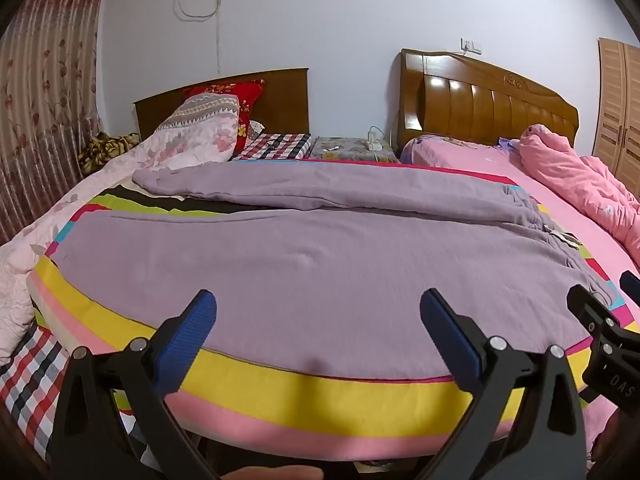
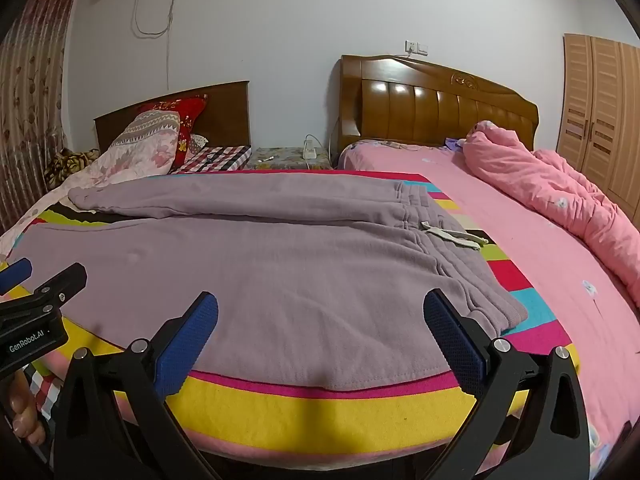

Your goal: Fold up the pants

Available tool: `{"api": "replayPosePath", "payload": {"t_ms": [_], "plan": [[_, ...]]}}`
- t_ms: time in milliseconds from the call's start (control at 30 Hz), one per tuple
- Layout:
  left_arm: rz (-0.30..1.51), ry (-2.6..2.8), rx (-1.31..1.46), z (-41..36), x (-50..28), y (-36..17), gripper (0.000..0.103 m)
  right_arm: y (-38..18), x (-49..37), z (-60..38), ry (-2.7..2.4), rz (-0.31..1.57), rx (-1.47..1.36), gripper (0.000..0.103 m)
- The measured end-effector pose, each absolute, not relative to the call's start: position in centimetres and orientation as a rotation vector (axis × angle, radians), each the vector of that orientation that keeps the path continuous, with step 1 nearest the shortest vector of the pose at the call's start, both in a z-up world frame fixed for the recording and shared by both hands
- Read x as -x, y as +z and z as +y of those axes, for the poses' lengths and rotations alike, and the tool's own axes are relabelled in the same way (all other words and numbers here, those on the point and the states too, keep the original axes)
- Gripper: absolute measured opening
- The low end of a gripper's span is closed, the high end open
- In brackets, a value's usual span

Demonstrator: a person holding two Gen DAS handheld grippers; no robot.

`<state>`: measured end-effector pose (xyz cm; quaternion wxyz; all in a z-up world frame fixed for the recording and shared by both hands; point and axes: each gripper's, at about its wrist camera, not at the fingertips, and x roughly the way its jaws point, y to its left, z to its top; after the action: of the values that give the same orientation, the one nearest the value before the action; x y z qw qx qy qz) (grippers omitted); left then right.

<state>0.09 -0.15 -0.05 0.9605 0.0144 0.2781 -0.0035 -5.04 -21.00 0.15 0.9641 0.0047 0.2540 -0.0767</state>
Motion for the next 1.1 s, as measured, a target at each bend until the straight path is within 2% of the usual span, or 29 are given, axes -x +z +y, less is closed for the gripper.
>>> {"api": "replayPosePath", "payload": {"t_ms": [1100], "plan": [[0.580, -0.005, -0.021, -0.3, 0.4, -1.2, 0.102, -0.9, 4.8, -20.9, -0.165, 0.525, 0.001, 0.099]]}}
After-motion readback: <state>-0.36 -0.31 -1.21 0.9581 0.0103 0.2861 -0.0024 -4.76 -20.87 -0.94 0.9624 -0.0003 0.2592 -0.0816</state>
